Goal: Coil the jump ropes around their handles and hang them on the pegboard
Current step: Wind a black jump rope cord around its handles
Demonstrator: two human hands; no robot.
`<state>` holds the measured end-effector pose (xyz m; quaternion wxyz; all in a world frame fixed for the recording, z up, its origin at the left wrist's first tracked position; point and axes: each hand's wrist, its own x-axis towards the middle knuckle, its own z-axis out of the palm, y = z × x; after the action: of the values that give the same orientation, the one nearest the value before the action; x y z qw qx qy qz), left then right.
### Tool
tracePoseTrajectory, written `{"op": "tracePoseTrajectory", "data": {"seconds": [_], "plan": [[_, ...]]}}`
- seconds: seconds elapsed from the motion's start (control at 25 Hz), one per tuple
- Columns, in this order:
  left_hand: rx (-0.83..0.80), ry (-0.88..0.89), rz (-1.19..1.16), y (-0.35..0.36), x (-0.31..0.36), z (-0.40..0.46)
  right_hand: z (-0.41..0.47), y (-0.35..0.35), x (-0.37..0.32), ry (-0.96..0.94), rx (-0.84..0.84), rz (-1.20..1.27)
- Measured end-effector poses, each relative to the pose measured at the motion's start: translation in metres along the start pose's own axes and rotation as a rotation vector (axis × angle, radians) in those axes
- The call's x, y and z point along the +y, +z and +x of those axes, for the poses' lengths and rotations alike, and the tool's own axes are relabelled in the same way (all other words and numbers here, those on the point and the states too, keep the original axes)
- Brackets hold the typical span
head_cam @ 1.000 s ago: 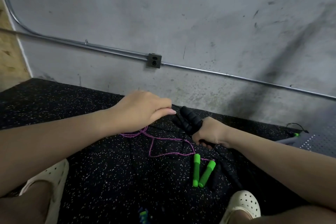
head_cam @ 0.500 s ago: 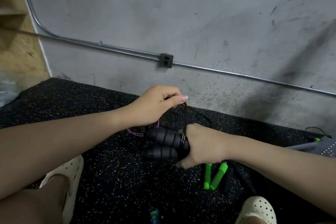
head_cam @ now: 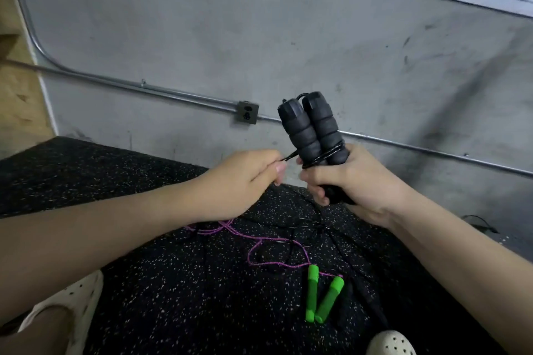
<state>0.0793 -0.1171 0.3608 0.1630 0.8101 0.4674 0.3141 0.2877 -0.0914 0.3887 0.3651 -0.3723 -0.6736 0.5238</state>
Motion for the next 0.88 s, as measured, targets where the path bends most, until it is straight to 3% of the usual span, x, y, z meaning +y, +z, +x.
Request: {"op": "tracePoseTrajectory", "data": {"seconds": [0.2, 0.44, 0.68, 0.8, 0.88], "plan": [[-0.046, -0.050, 0.199, -0.009, 0.027, 0.000, 0.008, -0.001, 0.006, -0.005, 0.077, -0.048], [-0.025, -0.124, 0.102, -0.004, 0.033, -0.014, 0.005, 0.021, 0.023, -0.126, 0.112, -0.292], [0.147, -0.214, 0.012, 0.013, 0.014, -0.008, 0.011, 0.046, 0.048, -0.283, 0.176, -0.450], [0.113, -0.214, -0.095, 0.015, -0.003, -0.005, 0.011, 0.042, 0.054, -0.226, 0.058, -0.539], [0.051, -0.172, -0.228, 0.011, -0.010, -0.008, 0.007, 0.031, 0.045, -0.079, -0.137, -0.378]]}}
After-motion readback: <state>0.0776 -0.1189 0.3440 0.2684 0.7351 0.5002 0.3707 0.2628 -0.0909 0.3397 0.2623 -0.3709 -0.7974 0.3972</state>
